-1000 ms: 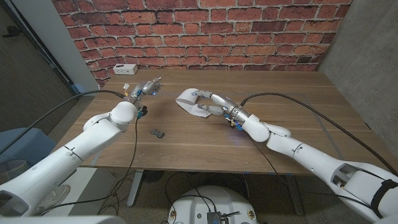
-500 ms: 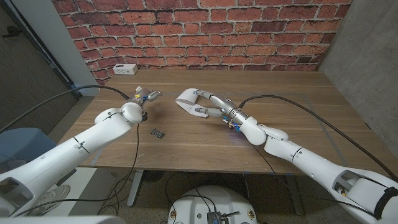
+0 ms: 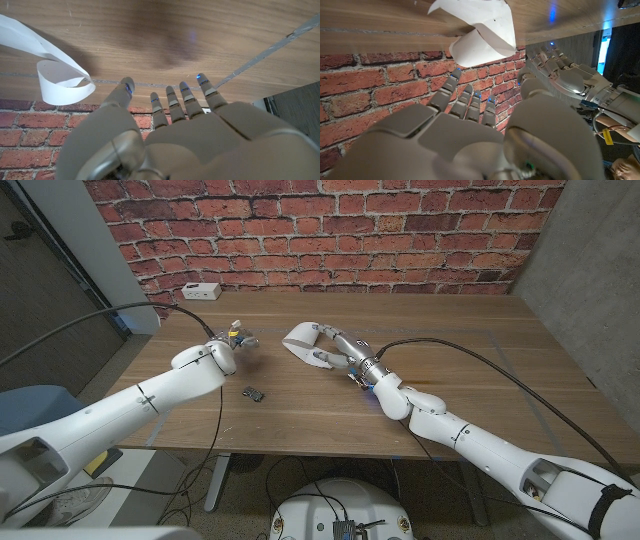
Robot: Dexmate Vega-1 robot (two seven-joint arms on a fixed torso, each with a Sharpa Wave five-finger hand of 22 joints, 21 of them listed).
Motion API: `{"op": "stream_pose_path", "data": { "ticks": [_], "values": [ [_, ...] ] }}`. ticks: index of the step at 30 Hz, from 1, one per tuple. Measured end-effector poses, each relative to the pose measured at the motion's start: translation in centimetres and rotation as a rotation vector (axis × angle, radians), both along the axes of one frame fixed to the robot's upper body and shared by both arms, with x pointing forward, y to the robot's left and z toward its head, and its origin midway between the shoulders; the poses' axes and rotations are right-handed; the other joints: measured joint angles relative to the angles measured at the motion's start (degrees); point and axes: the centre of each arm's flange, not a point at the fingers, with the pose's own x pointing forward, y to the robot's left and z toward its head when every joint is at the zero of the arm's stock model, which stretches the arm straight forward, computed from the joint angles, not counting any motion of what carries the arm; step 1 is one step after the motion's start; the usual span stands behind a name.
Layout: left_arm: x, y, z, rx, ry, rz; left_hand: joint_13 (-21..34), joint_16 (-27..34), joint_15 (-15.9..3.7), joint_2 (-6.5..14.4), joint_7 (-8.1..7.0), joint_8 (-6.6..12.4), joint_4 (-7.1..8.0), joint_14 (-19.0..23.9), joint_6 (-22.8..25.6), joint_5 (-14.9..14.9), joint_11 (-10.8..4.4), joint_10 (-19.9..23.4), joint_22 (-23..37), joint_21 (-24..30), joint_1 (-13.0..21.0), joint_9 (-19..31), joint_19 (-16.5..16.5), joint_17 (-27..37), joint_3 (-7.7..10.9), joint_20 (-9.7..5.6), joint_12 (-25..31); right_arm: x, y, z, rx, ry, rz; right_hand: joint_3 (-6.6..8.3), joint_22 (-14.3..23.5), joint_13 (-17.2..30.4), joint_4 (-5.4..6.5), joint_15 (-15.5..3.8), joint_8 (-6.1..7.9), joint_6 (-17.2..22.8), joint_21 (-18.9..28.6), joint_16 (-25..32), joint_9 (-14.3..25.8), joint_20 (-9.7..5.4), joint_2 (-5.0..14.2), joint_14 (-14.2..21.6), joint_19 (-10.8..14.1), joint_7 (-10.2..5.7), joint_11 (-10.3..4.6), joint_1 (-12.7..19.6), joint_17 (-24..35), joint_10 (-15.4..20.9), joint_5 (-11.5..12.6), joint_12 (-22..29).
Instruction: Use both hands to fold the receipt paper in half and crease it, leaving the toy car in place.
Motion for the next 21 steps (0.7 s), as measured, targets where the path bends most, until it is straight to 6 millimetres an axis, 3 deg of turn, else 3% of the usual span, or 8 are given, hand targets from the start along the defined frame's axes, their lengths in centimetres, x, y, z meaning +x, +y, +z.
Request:
{"op": "stream_pose_path", "data": {
  "ticks": [1,4,7,10,11,13,21],
  "values": [
    [0.0,-0.1,0.0,0.001,-0.002,-0.003,0.0,0.0,-0.02,-0.72,-0.3,-0.25,0.86,-0.94,-1.1,-0.35,-0.04,-0.95,0.05,-0.3,-1.27,0.0,-0.79,0.2,-1.0,-0.15,0.0,0.0,0.1,0.0,-0.001,0.0,0.001,0.06,0.0,0.0,0.06,0.0,0.0,0.0,0.0,0.0,0.0,0.0,0.29,0.0,0.0,0.0,0.0,0.29,0.08,0.0,0.0,0.0],
    [0.0,-0.4,0.5,0.017,-0.022,-0.022,0.11,-0.48,1.32,-2.74,-0.07,-0.68,3.15,-6.98,-7.31,-0.7,1.72,-7.21,0.35,-2.22,-7.11,0.0,-5.71,0.57,-5.66,-0.61,-0.69,0.1,0.7,0.0,-0.011,0.001,0.007,0.06,0.0,0.0,0.06,0.0,0.22,0.17,0.0,0.0,0.0,0.0,0.59,0.0,0.0,-0.17,0.0,0.59,0.08,0.0,0.0,0.08],
    [1.0,-1.7,-0.1,0.077,-0.02,-0.027,0.16,-0.49,3.05,-4.87,1.94,-0.68,4.06,-11.22,-11.75,-0.44,2.88,-11.63,0.62,-3.56,-10.26,0.16,-9.3,0.58,-8.48,-0.71,-0.9,1.8,-0.4,0.0,-0.02,-0.005,-0.126,0.06,0.0,0.0,0.06,0.0,0.5,0.57,0.0,0.0,0.0,0.0,0.89,0.01,0.0,-0.49,-0.13,0.87,0.08,0.16,0.0,0.27],
    [0.8,-1.4,0.5,0.097,-0.056,0.001,0.16,-0.48,4.45,-5.69,3.45,-0.92,4.35,-13.15,-14.48,-0.21,3.58,-13.85,0.63,-4.06,-11.12,0.16,-11.02,0.58,-9.34,-0.38,-0.9,2.0,-0.1,0.1,-0.03,-0.007,-0.125,0.06,0.0,-0.01,0.06,0.0,0.66,1.75,0.0,0.0,0.0,-0.04,1.36,0.01,0.05,-0.12,0.01,0.86,0.08,0.67,0.0,0.45],
    [1.6,-3.0,-0.6,0.079,-0.041,-0.013,0.16,-0.49,4.68,-5.69,3.77,-1.12,4.2,-13.38,-14.96,-0.21,3.53,-14.12,0.63,-4.06,-11.12,0.16,-11.2,0.58,-9.51,-0.2,-0.9,2.1,0.0,0.1,-0.035,0.001,-0.119,0.06,0.0,-0.01,0.06,0.0,0.66,1.78,0.0,0.0,0.0,-0.23,1.35,0.01,0.23,-0.1,-0.19,0.87,0.08,0.88,-0.12,0.45],
    [1.7,-3.0,-0.5,0.083,-0.062,0.01,0.16,-0.48,4.76,-6.06,4.37,-1.12,4.14,-13.47,-15.55,0.02,3.53,-14.11,0.63,-4.06,-11.49,0.16,-11.19,0.58,-9.58,-0.21,-0.9,2.1,0.1,0.1,-0.04,0.001,-0.113,0.06,0.0,-0.01,0.06,-0.03,0.66,1.78,0.0,0.0,0.0,-0.23,1.35,-0.01,0.23,-0.1,-0.2,0.87,0.08,0.89,-0.28,0.45],
    [0.7,-1.4,1.3,0.135,-0.195,0.137,0.43,-0.02,4.75,-6.84,4.66,-0.62,3.2,-13.56,-16.46,0.02,3.02,-14.2,0.63,-4.47,-10.71,0.16,-12.52,0.44,-10.52,0.51,-0.4,2.2,0.0,0.5,-0.051,-0.009,-0.115,-0.2,0.0,-0.01,0.31,0.1,0.66,1.78,0.0,0.0,0.0,-0.55,1.35,-0.72,-0.09,-0.1,-0.2,0.87,0.07,0.88,-0.28,0.45]
  ]
}}
